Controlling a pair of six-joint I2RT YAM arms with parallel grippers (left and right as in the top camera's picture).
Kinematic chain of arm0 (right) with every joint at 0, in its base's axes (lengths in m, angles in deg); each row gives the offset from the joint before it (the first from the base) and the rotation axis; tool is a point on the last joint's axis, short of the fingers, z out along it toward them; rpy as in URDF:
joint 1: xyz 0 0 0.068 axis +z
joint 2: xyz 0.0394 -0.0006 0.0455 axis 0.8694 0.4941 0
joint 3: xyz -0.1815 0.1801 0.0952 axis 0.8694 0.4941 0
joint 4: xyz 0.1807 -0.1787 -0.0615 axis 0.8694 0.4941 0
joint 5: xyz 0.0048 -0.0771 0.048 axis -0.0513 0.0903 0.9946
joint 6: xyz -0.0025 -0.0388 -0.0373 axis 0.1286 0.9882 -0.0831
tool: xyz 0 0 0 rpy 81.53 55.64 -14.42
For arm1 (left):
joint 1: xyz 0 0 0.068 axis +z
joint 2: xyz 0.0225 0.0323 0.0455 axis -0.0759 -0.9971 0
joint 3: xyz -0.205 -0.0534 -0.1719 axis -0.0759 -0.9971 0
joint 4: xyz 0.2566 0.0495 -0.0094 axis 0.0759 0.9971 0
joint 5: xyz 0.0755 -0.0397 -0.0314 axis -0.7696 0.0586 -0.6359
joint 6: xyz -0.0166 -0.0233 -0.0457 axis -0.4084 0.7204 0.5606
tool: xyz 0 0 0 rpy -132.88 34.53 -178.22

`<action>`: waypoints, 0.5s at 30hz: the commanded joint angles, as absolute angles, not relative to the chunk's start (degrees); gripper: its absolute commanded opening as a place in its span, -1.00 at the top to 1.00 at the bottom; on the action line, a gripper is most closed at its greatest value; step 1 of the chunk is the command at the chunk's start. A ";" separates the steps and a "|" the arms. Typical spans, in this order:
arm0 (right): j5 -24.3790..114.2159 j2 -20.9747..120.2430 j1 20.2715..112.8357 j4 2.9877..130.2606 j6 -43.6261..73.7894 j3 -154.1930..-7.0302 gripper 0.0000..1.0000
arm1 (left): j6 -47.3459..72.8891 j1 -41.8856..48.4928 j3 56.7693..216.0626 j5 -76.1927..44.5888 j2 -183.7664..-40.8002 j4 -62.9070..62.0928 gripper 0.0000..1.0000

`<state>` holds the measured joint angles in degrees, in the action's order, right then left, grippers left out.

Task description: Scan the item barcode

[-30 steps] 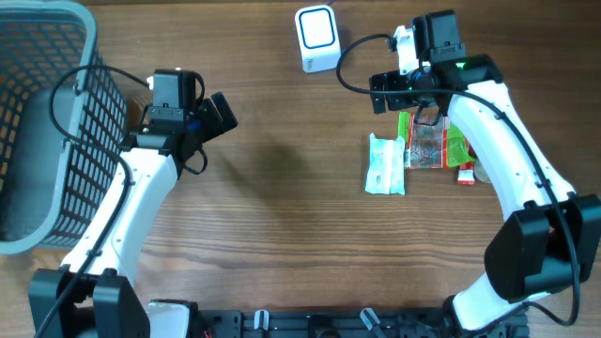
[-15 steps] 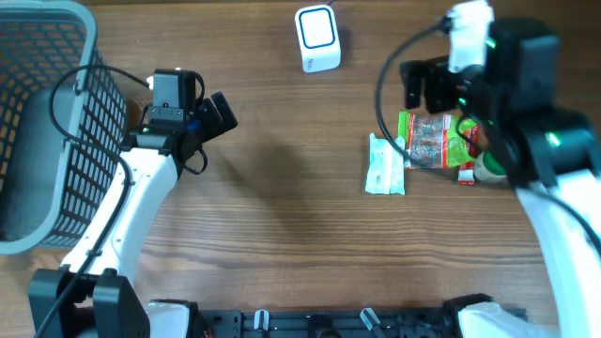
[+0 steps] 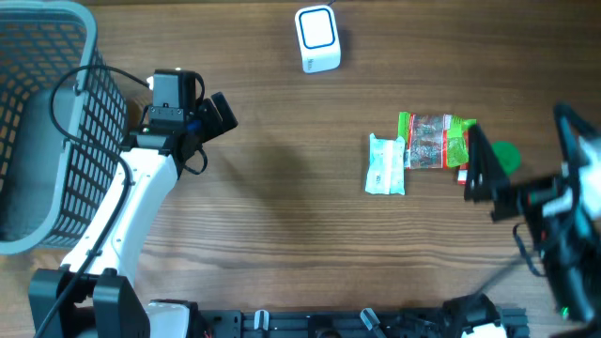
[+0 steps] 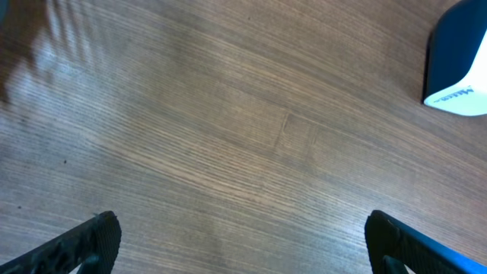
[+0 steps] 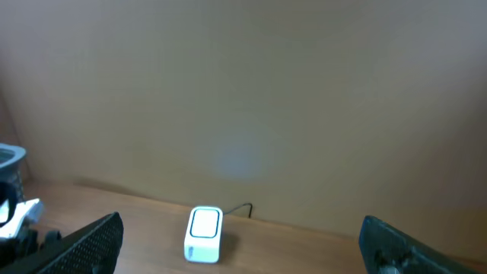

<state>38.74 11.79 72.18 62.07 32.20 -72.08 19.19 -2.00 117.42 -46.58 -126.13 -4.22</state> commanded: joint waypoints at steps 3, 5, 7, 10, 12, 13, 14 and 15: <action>37.89 -6.61 71.77 48.03 29.99 -49.96 -0.99 | 18.29 -1.84 117.29 -46.95 -126.28 -4.33 -1.00; 37.78 -12.30 71.74 41.52 28.44 -42.35 -0.99 | 18.29 -1.84 117.29 -46.95 -126.28 -4.33 -1.00; 37.76 -16.43 71.74 35.12 26.49 -35.47 -1.00 | 18.31 -1.84 117.29 -46.95 -126.28 -4.33 -1.00; 37.78 -20.76 71.74 23.77 25.75 -25.26 -1.00 | 18.29 -1.84 117.29 -46.95 -126.28 -4.33 -1.00; 37.78 -20.91 71.66 18.33 24.76 -21.30 -0.99 | 18.31 -1.84 117.29 -46.95 -126.28 -4.33 -1.00; 37.76 -20.93 71.61 16.23 23.56 -19.40 -0.99 | 18.29 -1.84 117.29 -46.95 -126.28 -4.33 -1.00; 37.76 -20.93 71.61 15.03 22.91 -18.07 -0.99 | 18.29 -1.84 117.29 -46.95 -126.28 -4.33 -1.00; 37.74 -20.93 71.61 13.72 21.77 -15.84 -0.99 | 18.29 -1.84 117.29 -46.95 -126.28 -4.33 -1.00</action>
